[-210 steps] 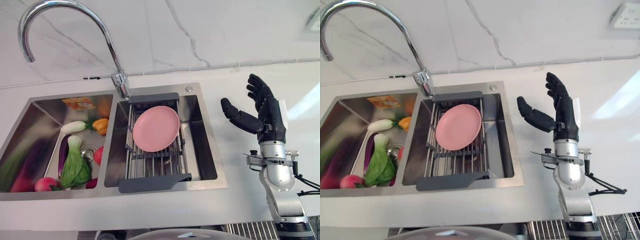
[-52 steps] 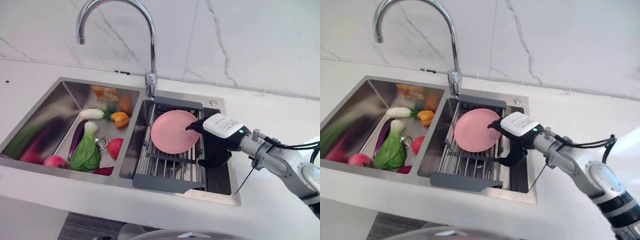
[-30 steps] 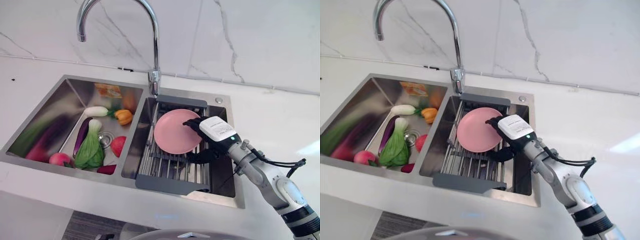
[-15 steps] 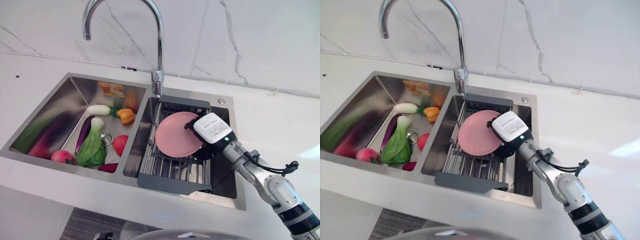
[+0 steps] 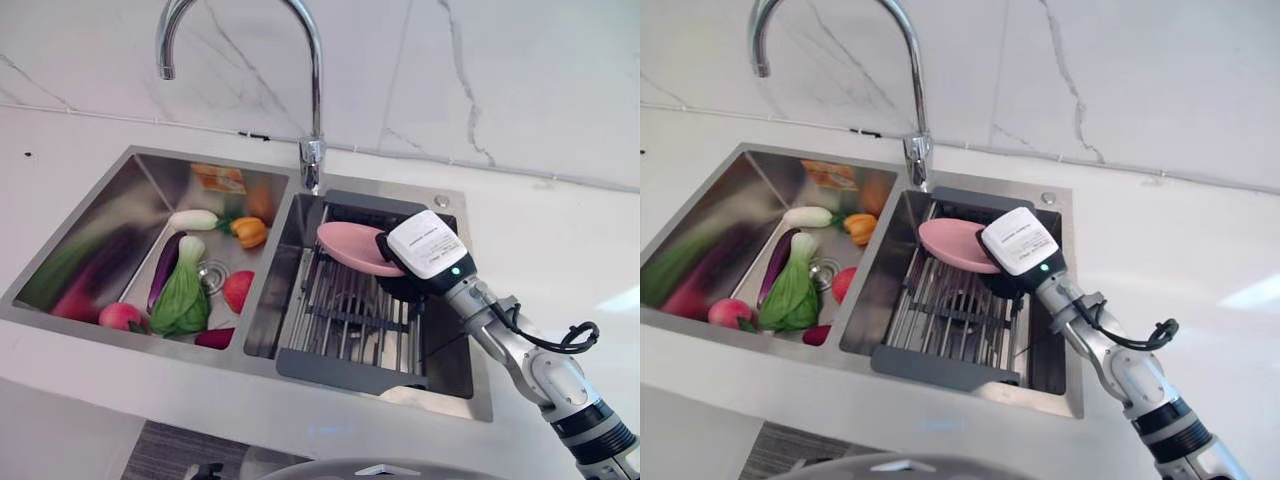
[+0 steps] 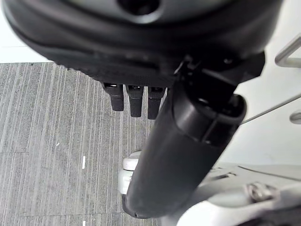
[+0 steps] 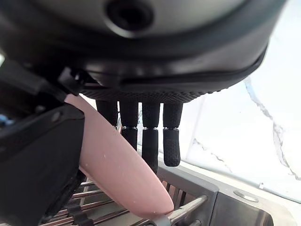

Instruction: Place the dishes in the dishwasher.

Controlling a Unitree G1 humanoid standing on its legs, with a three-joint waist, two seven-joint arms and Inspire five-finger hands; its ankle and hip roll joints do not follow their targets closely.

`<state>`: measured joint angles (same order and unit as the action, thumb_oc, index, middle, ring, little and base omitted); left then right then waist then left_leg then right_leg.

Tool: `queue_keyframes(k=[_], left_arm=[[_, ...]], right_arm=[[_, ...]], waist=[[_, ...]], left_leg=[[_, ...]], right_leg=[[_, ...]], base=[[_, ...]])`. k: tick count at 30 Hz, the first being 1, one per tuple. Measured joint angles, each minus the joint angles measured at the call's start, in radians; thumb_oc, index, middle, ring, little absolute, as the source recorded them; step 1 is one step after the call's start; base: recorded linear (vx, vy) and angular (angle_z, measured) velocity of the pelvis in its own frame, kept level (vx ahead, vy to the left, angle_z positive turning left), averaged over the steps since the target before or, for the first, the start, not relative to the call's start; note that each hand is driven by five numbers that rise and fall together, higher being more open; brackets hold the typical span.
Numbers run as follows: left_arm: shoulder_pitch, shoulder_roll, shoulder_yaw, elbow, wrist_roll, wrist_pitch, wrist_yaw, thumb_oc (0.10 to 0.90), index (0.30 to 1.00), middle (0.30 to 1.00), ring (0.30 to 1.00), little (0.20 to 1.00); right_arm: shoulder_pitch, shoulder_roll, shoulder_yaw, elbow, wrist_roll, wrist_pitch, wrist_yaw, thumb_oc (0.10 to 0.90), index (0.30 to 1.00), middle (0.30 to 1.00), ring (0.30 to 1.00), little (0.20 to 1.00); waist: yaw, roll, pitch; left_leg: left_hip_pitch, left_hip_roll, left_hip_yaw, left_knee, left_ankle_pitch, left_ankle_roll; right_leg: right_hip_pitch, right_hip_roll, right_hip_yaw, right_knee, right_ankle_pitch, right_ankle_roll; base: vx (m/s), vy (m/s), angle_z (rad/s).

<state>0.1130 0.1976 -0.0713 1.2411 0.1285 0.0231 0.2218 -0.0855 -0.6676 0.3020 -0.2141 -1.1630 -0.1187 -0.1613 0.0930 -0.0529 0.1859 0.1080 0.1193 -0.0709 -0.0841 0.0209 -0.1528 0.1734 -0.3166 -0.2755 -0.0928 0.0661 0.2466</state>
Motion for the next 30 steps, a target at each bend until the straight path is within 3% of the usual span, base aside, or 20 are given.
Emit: queue_keyframes(k=[5, 10, 19, 22, 23, 24, 25, 27, 28, 29, 30], left_arm=[[0.009, -0.009, 0.0, 0.0, 0.0, 0.0, 0.017, 0.8, 0.9, 0.9, 0.9, 0.9], [0.028, -0.015, 0.0, -0.009, 0.0, -0.004, 0.018, 0.8, 0.9, 0.9, 0.9, 0.9], [0.039, -0.029, -0.005, -0.022, 0.002, -0.006, 0.034, 0.8, 0.9, 0.9, 0.9, 0.9], [0.027, -0.023, -0.031, -0.058, 0.0, -0.011, 0.047, 0.8, 0.9, 0.9, 0.9, 0.9], [0.014, -0.018, -0.03, -0.071, -0.002, -0.016, 0.053, 0.8, 0.9, 0.9, 0.9, 0.9], [-0.02, -0.017, -0.02, -0.063, -0.014, -0.018, 0.061, 0.8, 0.9, 0.9, 0.9, 0.9], [-0.026, -0.017, -0.018, -0.06, -0.036, -0.019, 0.061, 0.8, 0.9, 0.9, 0.9, 0.9], [-0.02, -0.019, -0.022, -0.055, -0.064, -0.023, 0.072, 0.8, 0.9, 0.9, 0.9, 0.9], [-0.026, -0.019, -0.032, -0.048, -0.072, -0.02, 0.081, 0.8, 0.9, 0.9, 0.9, 0.9], [-0.056, -0.011, -0.035, 0.006, -0.089, -0.001, 0.074, 0.8, 0.9, 0.9, 0.9, 0.9], [-0.065, 0.005, -0.041, 0.04, -0.079, 0.007, 0.066, 0.8, 0.9, 0.9, 0.9, 0.9]], right_arm=[[0.054, 0.047, -0.054, -0.049, 0.205, -0.002, -0.029, 0.4, 0.3, 0.3, 0.3, 0.3], [0.098, 0.057, -0.111, -0.077, 0.321, -0.01, -0.047, 0.4, 0.3, 0.3, 0.3, 0.3], [0.18, 0.119, -0.226, -0.116, 0.512, -0.014, -0.07, 0.4, 0.3, 0.3, 0.3, 0.3], [0.171, 0.118, -0.302, -0.139, 0.591, -0.021, -0.097, 0.4, 0.3, 0.3, 0.3, 0.3], [0.157, 0.118, -0.321, -0.14, 0.624, -0.022, -0.106, 0.4, 0.3, 0.3, 0.3, 0.3], [0.135, 0.116, -0.348, -0.143, 0.649, -0.022, -0.114, 0.4, 0.3, 0.3, 0.3, 0.3], [0.107, 0.113, -0.352, -0.143, 0.661, -0.019, -0.114, 0.4, 0.3, 0.3, 0.3, 0.3], [0.059, 0.109, -0.358, -0.15, 0.667, -0.025, -0.122, 0.4, 0.3, 0.3, 0.3, 0.3], [0.07, 0.105, -0.387, -0.157, 0.673, -0.03, -0.137, 0.4, 0.3, 0.3, 0.3, 0.3], [0.116, 0.115, -0.455, -0.16, 0.683, -0.028, -0.167, 0.4, 0.3, 0.3, 0.3, 0.3], [0.137, 0.145, -0.492, -0.161, 0.691, -0.011, -0.169, 0.4, 0.3, 0.3, 0.3, 0.3]], waist=[[-0.024, 0.014, -0.011], [-0.049, 0.027, -0.022], [-0.058, 0.056, -0.038], [-0.061, 0.059, -0.032], [-0.065, 0.046, -0.022], [-0.065, 0.025, 0.007], [-0.05, 0.026, 0.007], [-0.046, 0.028, 0.006], [-0.065, 0.033, 0.011], [-0.097, 0.019, 0.026], [-0.144, -0.016, 0.043]], left_leg=[[-0.002, 0.001, 0.008, -0.004, 0.0, 0.0], [-0.003, 0.002, 0.013, -0.005, 0.0, 0.0], [-0.013, 0.005, 0.008, -0.004, -0.001, -0.002], [-0.077, 0.001, 0.006, 0.061, 0.0, -0.009], [-0.141, -0.01, 0.006, 0.145, -0.007, -0.017], [-0.205, -0.022, -0.025, 0.259, -0.028, -0.023], [-0.216, -0.042, -0.107, 0.31, -0.071, -0.026], [-0.2, -0.058, -0.263, 0.399, -0.194, -0.009], [-0.185, -0.058, -0.332, 0.424, -0.266, -0.004], [-0.153, -0.089, -0.353, 0.428, -0.333, 0.056], [-0.133, -0.125, -0.311, 0.419, -0.339, 0.083]], right_leg=[[-0.011, 0.0, 0.008, 0.0, 0.0, 0.0], [-0.016, 0.001, 0.013, 0.0, 0.0, 0.0], [-0.017, 0.004, 0.005, -0.005, 0.0, 0.001], [-0.048, 0.007, -0.01, 0.006, -0.002, -0.001], [-0.084, 0.003, 0.006, 0.036, -0.018, -0.025], [-0.106, -0.001, 0.018, 0.064, -0.019, -0.027], [-0.151, 0.001, 0.067, 0.095, -0.021, -0.03], [-0.23, 0.02, 0.193, 0.143, -0.018, -0.031], [-0.246, 0.037, 0.257, 0.152, -0.015, -0.026], [-0.245, 0.022, 0.3, 0.139, -0.005, -0.028], [-0.251, -0.003, 0.319, 0.13, 0.039, -0.058]], base=[[0.01, -0.008, -0.03], [0.0, -0.01, -0.02], [-0.01, -0.015, 0.02], [-0.18, 0.011, 0.18], [-0.2, 0.126, 0.16], [-0.18, 0.194, -0.31], [-0.09, 0.275, -0.82], [0.01, 0.417, -1.59], [-0.01, 0.618, -1.69], [-0.09, 0.539, -1.24], [-0.23, 0.51, -1.33]])
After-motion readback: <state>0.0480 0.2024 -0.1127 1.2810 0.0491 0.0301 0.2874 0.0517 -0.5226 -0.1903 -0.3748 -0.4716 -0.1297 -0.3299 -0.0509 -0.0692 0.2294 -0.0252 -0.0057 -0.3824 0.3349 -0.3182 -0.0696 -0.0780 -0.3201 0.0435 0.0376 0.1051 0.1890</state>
